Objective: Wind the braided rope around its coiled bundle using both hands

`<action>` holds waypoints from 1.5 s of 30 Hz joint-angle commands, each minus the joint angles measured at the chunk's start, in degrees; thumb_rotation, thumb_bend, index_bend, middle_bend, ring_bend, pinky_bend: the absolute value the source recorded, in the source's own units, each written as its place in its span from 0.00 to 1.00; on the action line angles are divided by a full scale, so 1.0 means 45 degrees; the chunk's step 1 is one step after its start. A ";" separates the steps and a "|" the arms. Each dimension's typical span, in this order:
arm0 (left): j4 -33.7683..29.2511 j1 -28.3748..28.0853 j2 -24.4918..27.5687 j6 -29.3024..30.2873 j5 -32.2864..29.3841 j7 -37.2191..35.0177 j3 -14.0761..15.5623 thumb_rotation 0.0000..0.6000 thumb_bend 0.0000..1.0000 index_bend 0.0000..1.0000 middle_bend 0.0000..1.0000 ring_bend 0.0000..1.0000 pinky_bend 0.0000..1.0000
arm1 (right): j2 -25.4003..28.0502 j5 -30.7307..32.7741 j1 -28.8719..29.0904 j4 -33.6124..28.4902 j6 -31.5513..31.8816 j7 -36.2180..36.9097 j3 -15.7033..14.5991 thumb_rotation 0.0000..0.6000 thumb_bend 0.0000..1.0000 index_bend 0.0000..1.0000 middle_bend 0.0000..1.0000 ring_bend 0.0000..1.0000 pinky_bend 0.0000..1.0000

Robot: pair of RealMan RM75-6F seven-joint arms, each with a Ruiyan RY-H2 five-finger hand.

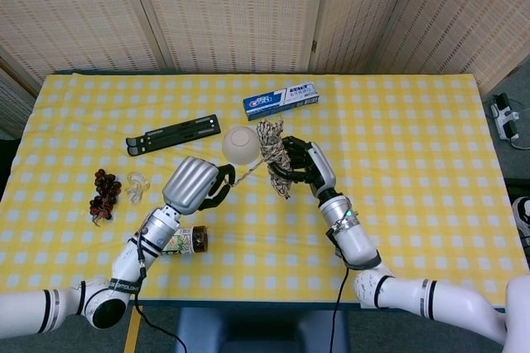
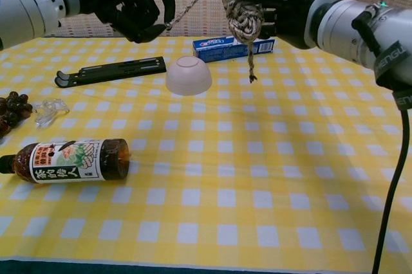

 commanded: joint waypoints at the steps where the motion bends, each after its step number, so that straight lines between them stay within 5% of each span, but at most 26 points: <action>1: 0.0230 0.0038 -0.0078 -0.0096 -0.0149 -0.0035 0.0006 1.00 0.55 0.65 0.85 0.76 0.75 | 0.0217 -0.0337 -0.0253 -0.0105 -0.0206 0.0318 0.0088 1.00 0.55 0.98 0.81 0.89 0.86; 13: 0.0788 0.0143 -0.0301 -0.0292 -0.0377 -0.0259 -0.0055 1.00 0.54 0.63 0.85 0.76 0.75 | 0.0671 -0.1128 -0.0743 -0.0003 -0.0651 0.0680 0.0047 1.00 0.55 0.98 0.81 0.89 0.86; 18: 0.0546 0.0209 -0.0210 -0.0276 -0.0303 -0.0269 -0.0070 1.00 0.39 0.40 0.79 0.69 0.75 | 0.0503 -0.1136 -0.0600 0.0116 -0.0673 0.0377 0.0029 1.00 0.55 0.98 0.81 0.89 0.86; 23: 0.0408 0.0353 -0.0118 -0.0224 -0.0223 -0.0334 -0.0010 1.00 0.36 0.26 0.64 0.59 0.74 | 0.0412 -0.1303 -0.0550 0.0218 -0.0362 -0.0223 -0.0060 1.00 0.55 0.98 0.81 0.89 0.86; 31: 0.0808 0.0846 0.0225 -0.0160 -0.0346 -0.0452 0.0350 1.00 0.34 0.19 0.44 0.42 0.56 | 0.0868 -0.1559 -0.0813 0.0004 0.0012 -0.0898 -0.0199 1.00 0.55 0.98 0.81 0.89 0.86; 45: 0.3802 0.3201 0.0056 0.3193 0.1546 -0.0983 0.1233 1.00 0.34 0.19 0.30 0.26 0.31 | 0.2733 -0.2111 -0.1867 -0.0985 -0.0367 -0.0524 -0.0620 1.00 0.55 0.98 0.81 0.89 0.86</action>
